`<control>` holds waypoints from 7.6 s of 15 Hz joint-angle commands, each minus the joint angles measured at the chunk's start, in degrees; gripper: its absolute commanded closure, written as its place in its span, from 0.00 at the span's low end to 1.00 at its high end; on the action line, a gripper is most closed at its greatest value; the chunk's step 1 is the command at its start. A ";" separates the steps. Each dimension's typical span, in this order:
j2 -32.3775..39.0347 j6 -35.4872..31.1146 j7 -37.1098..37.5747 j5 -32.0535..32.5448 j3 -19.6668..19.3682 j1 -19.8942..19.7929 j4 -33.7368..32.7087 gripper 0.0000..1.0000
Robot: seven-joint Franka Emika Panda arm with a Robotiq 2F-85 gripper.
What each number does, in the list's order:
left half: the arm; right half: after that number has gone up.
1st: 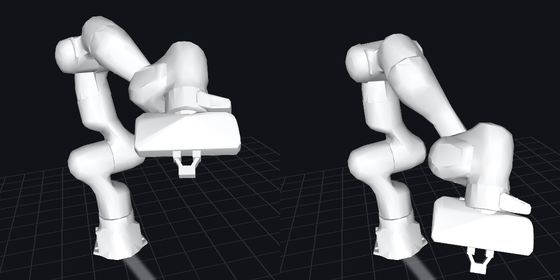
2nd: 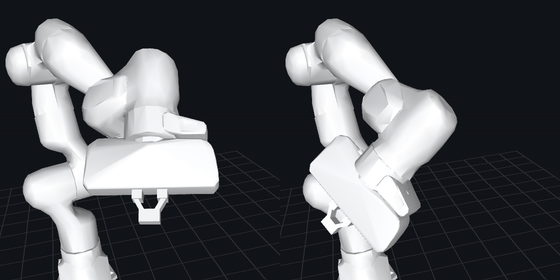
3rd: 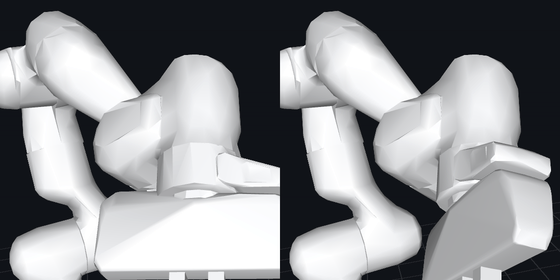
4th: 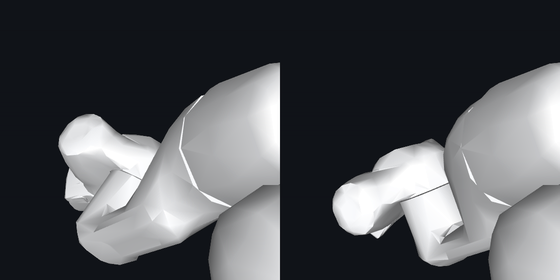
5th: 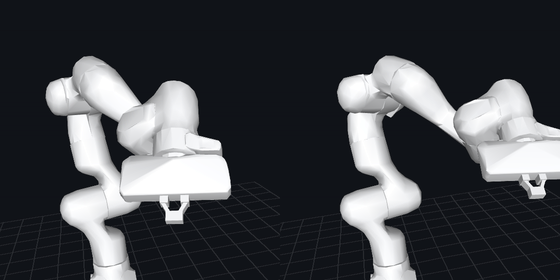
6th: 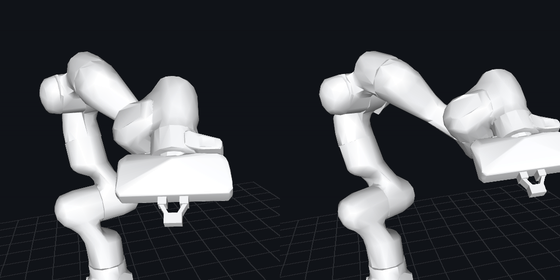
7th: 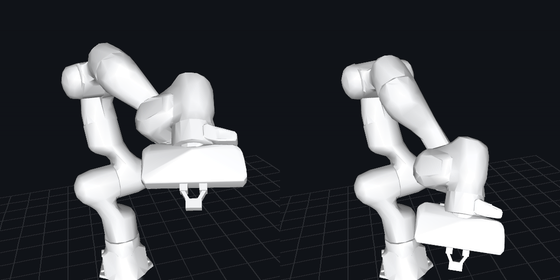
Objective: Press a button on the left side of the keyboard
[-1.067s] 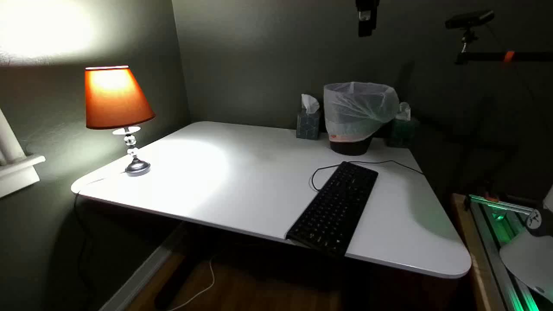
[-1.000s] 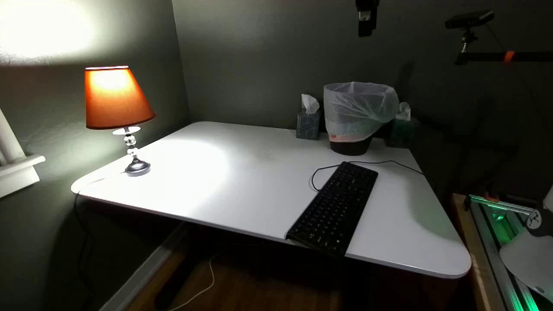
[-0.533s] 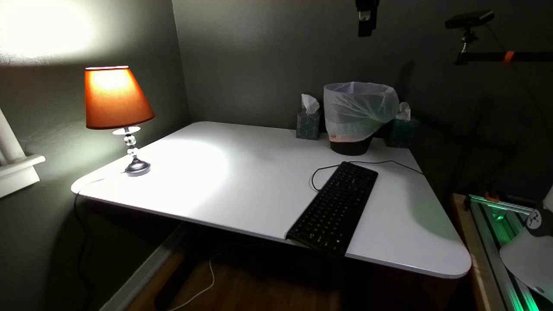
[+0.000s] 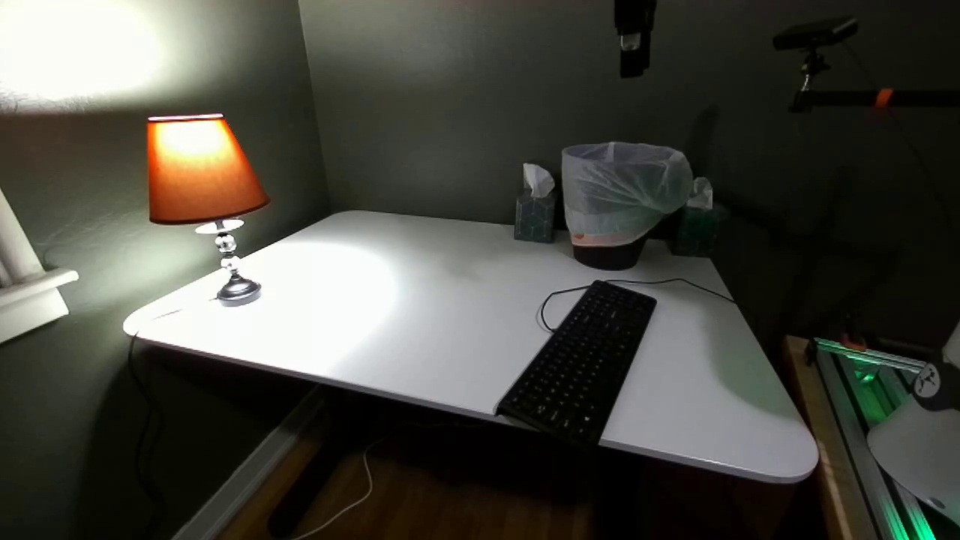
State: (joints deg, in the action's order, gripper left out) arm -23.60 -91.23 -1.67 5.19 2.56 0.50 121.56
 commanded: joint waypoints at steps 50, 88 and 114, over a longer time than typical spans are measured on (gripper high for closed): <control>33.81 -28.24 4.08 -7.59 3.19 5.76 10.07 0.87; 50.17 -25.17 2.41 -13.50 2.93 3.37 0.67 1.00; 54.58 -22.96 3.03 -13.87 2.59 2.97 -2.18 1.00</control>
State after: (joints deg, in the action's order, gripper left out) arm 29.47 -116.49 1.38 -7.56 5.21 3.69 121.17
